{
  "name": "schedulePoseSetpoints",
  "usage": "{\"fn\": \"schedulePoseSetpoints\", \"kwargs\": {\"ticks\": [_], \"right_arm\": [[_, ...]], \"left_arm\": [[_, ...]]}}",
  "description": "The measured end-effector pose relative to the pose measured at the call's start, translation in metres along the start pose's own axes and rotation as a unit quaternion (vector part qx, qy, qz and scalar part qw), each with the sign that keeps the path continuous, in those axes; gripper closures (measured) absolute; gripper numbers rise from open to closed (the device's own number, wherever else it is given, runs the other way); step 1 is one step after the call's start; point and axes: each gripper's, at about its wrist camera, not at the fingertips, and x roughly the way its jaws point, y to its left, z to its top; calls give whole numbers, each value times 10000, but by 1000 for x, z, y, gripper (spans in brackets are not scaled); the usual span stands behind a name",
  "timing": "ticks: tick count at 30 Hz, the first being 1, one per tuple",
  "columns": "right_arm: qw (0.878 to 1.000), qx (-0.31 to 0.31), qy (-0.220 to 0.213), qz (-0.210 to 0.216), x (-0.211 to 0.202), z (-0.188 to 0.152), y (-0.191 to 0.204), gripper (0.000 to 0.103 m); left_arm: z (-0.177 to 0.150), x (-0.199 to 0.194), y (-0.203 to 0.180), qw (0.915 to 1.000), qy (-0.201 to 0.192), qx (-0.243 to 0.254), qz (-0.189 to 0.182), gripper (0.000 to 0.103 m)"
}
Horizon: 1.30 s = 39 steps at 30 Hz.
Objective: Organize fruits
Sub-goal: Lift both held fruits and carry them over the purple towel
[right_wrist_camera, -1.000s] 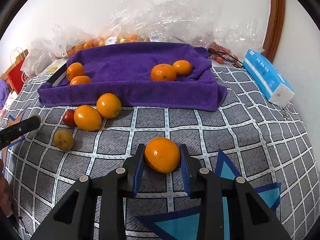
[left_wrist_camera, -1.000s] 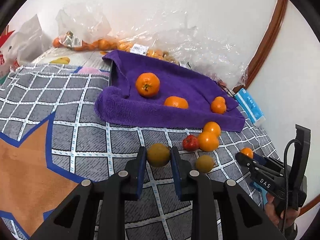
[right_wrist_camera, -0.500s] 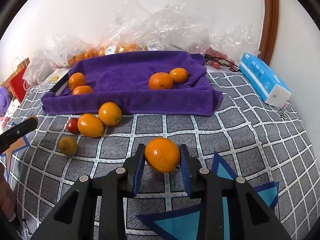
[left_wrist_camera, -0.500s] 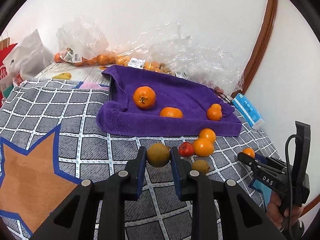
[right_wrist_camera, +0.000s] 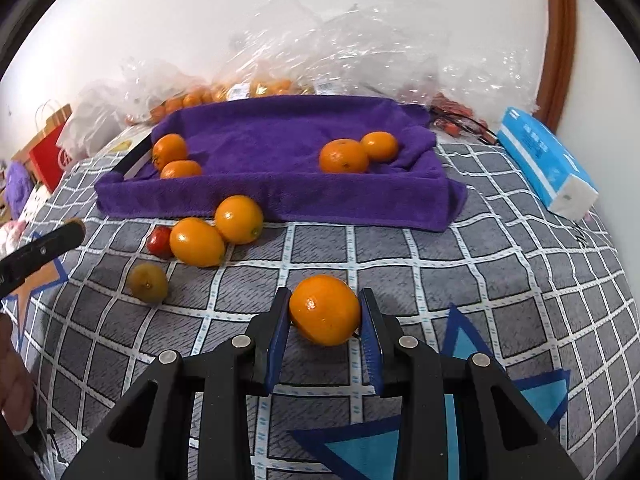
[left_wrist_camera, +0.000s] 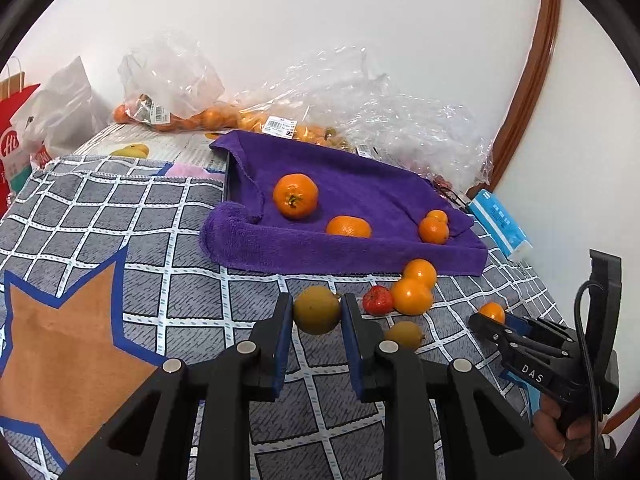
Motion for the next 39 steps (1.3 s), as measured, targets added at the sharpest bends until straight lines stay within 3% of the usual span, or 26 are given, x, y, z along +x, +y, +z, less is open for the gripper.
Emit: {"fn": "schedulePoseSetpoints", "kwargs": {"ticks": [11,14,23,34,39], "right_arm": [[9977,498,-290,368,-23,2,-15,69],[9957,658,-430,481,-36,11,-18,69],[9952,570,-757,232,-53,60,-13,69],[9950,549,-832,51,-24,103,-18,69],[9943,607,-878,54,-4,114,-20,69]], "left_arm": [[12,-6,-3,9990,303,-173,-285,80],[23,-15,-6,9993,200,-146,-275,80],[66,-28,-10,9998,-193,-102,-48,80],[112,0,-9,9991,-398,-125,73,80],[120,26,-1,9989,-383,-248,-97,80]]}}
